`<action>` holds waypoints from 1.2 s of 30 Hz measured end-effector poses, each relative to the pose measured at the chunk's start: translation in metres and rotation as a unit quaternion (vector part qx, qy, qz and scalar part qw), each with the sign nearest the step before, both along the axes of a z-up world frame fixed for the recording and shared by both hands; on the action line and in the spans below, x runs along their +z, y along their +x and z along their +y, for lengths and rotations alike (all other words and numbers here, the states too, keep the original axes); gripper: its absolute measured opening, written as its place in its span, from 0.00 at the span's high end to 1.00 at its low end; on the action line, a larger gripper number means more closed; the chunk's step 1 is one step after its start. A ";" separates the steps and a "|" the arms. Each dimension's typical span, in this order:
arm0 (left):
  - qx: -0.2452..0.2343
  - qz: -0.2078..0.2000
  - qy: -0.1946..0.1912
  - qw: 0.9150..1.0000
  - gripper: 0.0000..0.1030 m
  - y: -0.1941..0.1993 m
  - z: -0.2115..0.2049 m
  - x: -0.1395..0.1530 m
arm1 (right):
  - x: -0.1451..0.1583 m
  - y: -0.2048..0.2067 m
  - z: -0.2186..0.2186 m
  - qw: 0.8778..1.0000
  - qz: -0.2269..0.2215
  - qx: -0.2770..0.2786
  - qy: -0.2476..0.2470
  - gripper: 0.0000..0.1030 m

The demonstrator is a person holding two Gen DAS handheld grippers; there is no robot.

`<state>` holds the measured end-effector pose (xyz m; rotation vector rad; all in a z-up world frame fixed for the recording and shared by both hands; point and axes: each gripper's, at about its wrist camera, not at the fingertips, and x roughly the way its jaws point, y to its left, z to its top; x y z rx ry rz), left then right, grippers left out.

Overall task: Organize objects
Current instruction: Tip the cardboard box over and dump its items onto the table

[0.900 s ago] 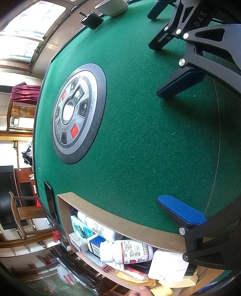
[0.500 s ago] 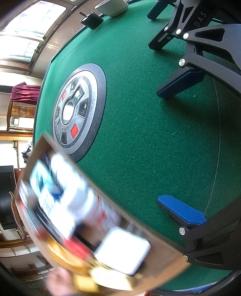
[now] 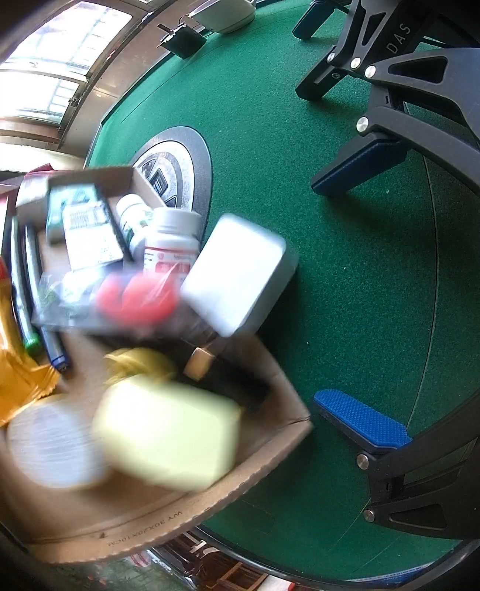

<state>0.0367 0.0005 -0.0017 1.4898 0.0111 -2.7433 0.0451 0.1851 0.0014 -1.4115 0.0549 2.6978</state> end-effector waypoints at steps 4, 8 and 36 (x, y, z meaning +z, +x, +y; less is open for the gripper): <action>0.000 0.000 0.000 1.000 0.01 0.001 0.000 0.001 | 0.000 -0.002 0.000 1.000 -0.001 0.000 0.000 0.00; 0.000 0.000 0.000 1.000 0.01 0.000 0.000 0.002 | 0.000 -0.002 0.000 1.000 0.000 0.000 0.000 0.00; 0.000 0.000 -0.001 1.000 0.01 0.001 -0.003 0.003 | 0.001 -0.001 0.000 1.000 0.000 0.000 0.000 0.00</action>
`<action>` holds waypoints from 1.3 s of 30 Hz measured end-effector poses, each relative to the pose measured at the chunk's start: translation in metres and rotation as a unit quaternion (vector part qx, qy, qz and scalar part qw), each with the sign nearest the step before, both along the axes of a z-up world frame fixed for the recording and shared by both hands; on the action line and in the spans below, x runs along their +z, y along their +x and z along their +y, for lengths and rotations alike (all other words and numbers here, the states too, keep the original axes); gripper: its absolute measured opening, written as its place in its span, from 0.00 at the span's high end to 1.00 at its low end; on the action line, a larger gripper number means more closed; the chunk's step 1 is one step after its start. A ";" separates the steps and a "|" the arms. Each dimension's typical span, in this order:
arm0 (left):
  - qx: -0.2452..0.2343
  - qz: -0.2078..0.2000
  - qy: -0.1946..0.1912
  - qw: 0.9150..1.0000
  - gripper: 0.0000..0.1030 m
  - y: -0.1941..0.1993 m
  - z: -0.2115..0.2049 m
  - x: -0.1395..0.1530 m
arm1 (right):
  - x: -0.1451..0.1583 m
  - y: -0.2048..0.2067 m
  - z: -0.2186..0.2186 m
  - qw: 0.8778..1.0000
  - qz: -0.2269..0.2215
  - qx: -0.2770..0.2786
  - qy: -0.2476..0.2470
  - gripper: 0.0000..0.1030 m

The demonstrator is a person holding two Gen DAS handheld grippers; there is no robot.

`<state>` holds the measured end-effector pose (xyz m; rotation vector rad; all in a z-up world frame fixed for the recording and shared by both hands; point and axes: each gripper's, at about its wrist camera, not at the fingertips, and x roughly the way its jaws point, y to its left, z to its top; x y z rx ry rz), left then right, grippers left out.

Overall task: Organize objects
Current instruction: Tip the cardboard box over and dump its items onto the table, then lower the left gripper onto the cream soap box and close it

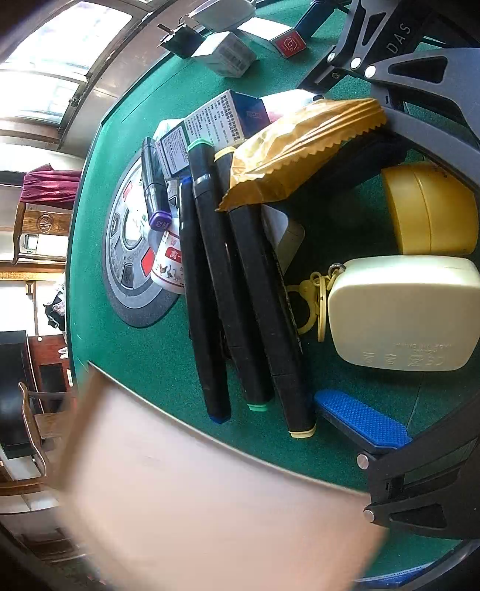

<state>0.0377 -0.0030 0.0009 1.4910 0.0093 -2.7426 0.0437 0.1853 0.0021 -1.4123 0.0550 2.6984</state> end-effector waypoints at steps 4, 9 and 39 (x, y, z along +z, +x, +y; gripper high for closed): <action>0.000 0.000 0.000 1.000 0.01 0.000 0.000 0.000 | 0.000 0.000 0.000 1.000 0.000 0.000 0.000 0.00; 0.000 0.000 0.000 1.000 0.01 0.001 0.000 0.000 | 0.000 0.000 0.000 1.000 0.000 0.000 0.000 0.00; -0.180 0.022 0.044 0.982 0.02 0.066 -0.030 0.032 | 0.055 0.110 0.026 0.989 0.114 0.077 -0.061 0.00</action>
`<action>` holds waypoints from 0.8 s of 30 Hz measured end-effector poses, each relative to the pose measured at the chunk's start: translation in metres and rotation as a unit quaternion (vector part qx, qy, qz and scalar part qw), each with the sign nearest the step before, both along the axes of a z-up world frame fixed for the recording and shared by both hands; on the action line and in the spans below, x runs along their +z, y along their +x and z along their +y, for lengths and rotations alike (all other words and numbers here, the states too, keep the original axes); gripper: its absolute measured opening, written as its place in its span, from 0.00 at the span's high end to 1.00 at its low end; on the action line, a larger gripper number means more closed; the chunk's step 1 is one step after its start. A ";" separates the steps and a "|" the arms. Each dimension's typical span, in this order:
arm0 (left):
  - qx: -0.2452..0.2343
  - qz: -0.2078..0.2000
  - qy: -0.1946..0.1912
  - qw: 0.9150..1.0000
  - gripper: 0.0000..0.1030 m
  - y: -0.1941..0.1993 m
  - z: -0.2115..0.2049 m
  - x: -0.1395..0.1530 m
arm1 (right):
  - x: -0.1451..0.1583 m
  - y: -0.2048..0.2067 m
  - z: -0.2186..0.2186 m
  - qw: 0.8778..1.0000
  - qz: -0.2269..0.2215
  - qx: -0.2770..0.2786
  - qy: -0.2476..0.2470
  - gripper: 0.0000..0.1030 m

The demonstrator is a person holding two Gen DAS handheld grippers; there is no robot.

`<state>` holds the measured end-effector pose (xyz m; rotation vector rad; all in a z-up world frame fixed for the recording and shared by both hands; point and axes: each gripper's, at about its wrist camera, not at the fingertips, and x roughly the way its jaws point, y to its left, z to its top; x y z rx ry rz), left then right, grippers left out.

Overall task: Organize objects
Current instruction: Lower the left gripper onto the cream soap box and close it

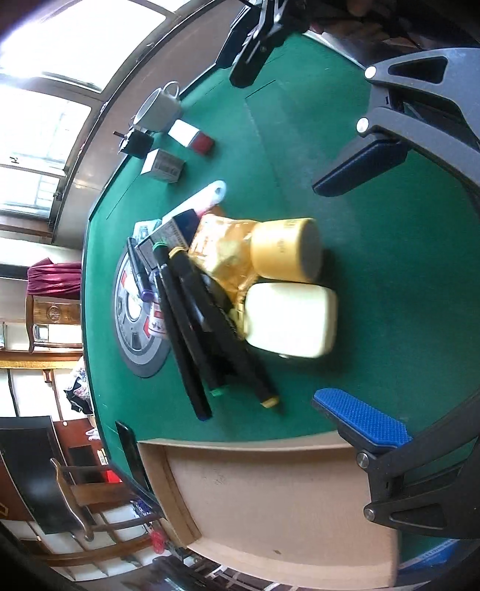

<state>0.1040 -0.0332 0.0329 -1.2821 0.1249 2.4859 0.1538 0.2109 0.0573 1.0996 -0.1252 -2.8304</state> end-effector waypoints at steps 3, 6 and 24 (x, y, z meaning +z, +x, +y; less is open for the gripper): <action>-0.007 0.002 0.005 1.000 0.04 -0.003 -0.001 0.001 | 0.003 0.005 -0.009 1.000 0.003 0.019 -0.008 0.00; -0.008 -0.014 0.021 1.000 0.19 -0.014 -0.005 0.000 | 0.006 0.009 -0.019 1.000 0.009 0.026 -0.003 0.00; 0.004 -0.046 -0.054 0.997 0.53 -0.056 0.010 -0.024 | -0.001 0.017 -0.036 0.999 -0.008 0.032 -0.015 0.00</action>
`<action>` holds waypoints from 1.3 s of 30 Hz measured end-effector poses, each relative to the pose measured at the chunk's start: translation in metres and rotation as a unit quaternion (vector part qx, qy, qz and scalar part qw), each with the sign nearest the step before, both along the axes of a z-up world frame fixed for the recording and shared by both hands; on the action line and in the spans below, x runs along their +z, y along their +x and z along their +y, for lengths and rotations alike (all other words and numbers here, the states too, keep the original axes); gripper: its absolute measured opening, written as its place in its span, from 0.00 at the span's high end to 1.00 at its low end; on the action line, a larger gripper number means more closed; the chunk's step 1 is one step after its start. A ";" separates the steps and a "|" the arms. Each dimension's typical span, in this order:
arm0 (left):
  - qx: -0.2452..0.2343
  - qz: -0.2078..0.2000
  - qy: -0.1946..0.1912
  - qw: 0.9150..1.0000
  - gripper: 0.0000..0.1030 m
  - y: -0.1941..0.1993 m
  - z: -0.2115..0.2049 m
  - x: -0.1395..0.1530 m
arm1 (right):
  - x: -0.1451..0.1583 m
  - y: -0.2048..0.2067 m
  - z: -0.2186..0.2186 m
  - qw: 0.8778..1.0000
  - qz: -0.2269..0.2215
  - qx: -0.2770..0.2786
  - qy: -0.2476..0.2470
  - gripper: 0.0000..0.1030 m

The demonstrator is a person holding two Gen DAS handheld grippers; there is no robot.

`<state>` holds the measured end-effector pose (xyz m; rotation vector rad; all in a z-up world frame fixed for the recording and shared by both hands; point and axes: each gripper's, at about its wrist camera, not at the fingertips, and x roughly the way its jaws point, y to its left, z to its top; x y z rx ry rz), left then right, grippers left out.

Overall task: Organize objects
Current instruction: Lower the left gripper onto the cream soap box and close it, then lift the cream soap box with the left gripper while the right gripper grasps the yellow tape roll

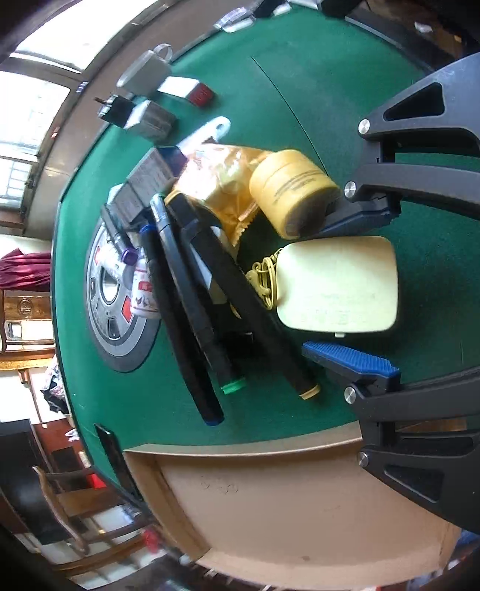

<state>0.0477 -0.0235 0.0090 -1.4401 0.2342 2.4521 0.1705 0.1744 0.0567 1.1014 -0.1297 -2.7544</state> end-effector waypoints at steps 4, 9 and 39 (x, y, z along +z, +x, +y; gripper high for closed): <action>0.001 0.020 0.000 1.000 0.60 0.017 -0.002 0.001 | 0.000 -0.001 -0.008 1.000 -0.002 0.011 0.004 0.00; 0.003 0.031 0.001 1.000 0.60 0.028 -0.008 0.004 | 0.003 -0.005 -0.028 0.999 -0.001 0.041 0.004 0.01; 0.002 0.046 0.002 0.999 0.60 0.033 -0.018 0.005 | -0.036 -0.085 -0.110 0.991 -0.094 0.083 0.040 0.67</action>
